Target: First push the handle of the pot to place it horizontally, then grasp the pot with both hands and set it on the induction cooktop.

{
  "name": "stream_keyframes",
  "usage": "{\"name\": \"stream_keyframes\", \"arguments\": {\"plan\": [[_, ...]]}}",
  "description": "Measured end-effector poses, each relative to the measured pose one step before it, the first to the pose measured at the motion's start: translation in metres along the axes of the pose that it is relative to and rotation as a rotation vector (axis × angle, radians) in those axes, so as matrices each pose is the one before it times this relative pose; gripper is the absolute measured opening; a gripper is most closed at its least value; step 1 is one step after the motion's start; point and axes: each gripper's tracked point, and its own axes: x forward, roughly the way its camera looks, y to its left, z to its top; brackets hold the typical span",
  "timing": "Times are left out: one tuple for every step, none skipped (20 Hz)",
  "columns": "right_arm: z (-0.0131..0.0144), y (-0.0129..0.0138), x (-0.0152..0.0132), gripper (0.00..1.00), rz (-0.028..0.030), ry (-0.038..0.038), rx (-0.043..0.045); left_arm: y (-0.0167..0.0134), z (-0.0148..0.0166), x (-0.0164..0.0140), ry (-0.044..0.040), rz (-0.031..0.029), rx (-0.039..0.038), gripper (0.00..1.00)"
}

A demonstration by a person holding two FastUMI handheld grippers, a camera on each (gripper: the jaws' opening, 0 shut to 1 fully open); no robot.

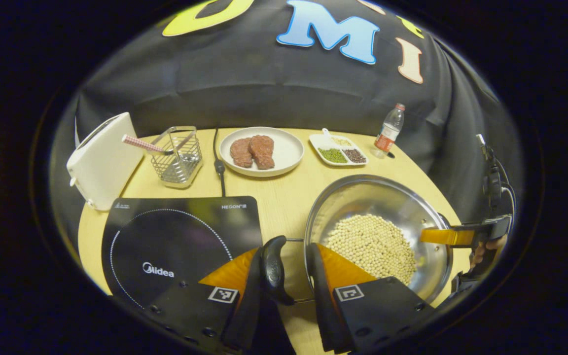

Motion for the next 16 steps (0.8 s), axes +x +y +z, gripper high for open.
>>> {"name": "stream_keyframes", "arguments": {"plan": [[0.00466, 0.00436, -0.00586, 0.52, -0.00365, -0.00492, -0.00292, 0.00477, 0.00307, -0.00522, -0.00796, -0.0004, -0.01021, 0.57], [0.00253, 0.00683, -0.00568, 0.52, -0.00338, -0.00397, -0.00846, 0.00583, 0.00468, -0.00472, -0.00784, -0.00081, -0.00938, 0.57], [0.00493, 0.00826, -0.00777, 0.52, -0.0033, -0.00262, -0.01068, 0.00769, 0.00257, -0.00549, -0.00456, -0.00103, -0.00789, 0.57], [0.00467, 0.00673, -0.00788, 0.52, -0.0019, -0.00485, -0.00808, 0.00809, 0.00256, -0.00562, -0.00298, -0.00027, -0.00698, 0.54], [0.00319, 0.00794, -0.00521, 0.52, 0.00003, -0.00373, -0.00747, 0.00981, 0.00344, -0.00636, -0.0056, 0.00193, -0.00805, 0.54], [0.00079, 0.0118, -0.00383, 0.52, 0.00209, -0.0049, -0.00618, 0.00963, 0.00317, -0.00439, -0.00484, 0.00436, -0.00473, 0.57], [0.00098, 0.01056, -0.00484, 0.52, 0.00081, 0.00094, -0.00625, 0.00951, 0.00136, -0.00492, -0.00304, 0.00441, -0.00312, 0.57], [0.00027, 0.00953, -0.00358, 0.52, 0.00203, 0.00016, -0.00465, 0.01024, 0.00133, -0.00469, 0.00044, 0.00538, -0.00178, 0.54], [0.00179, 0.01225, -0.00312, 0.52, 0.00269, 0.00065, -0.00303, 0.01047, 0.00213, -0.00484, -0.00024, 0.00516, -0.00379, 0.54], [0.00082, 0.01401, -0.00203, 0.52, 0.00366, 0.00007, -0.00688, 0.01053, 0.00227, -0.00502, -0.00096, 0.00396, -0.00639, 0.6], [-0.00037, 0.01032, -0.0026, 0.52, 0.00203, -0.00193, -0.00245, 0.01055, 0.00209, -0.00443, -0.00375, 0.00298, -0.00529, 0.57], [-0.00056, 0.00919, -0.00176, 0.52, 0.00054, 0.00139, -0.0038, 0.0109, 0.00103, -0.00388, 0.0044, 0.00278, -0.00432, 0.57], [-0.00037, 0.01048, -0.00475, 0.52, 0.00124, -0.00074, -0.00946, 0.00934, -0.00113, -0.00495, 0.00805, 0.00259, -0.00438, 0.54], [-0.00006, 0.01068, -0.00089, 0.52, 0.00154, 0.00098, -0.00495, 0.01084, 0.00064, -0.00223, 0.01047, 0.00455, -0.00264, 0.54], [-0.001, 0.01119, -0.00056, 0.52, 0.00329, -0.00074, -0.0035, 0.0123, 0.00072, -0.00234, 0.00452, 0.00712, -0.00513, 0.54], [-0.00105, 0.01219, 0.00051, 0.52, 0.00388, 0.00608, -0.00688, 0.01211, -0.00032, -0.00381, 0.00448, 0.00866, -0.00499, 0.54]]}}
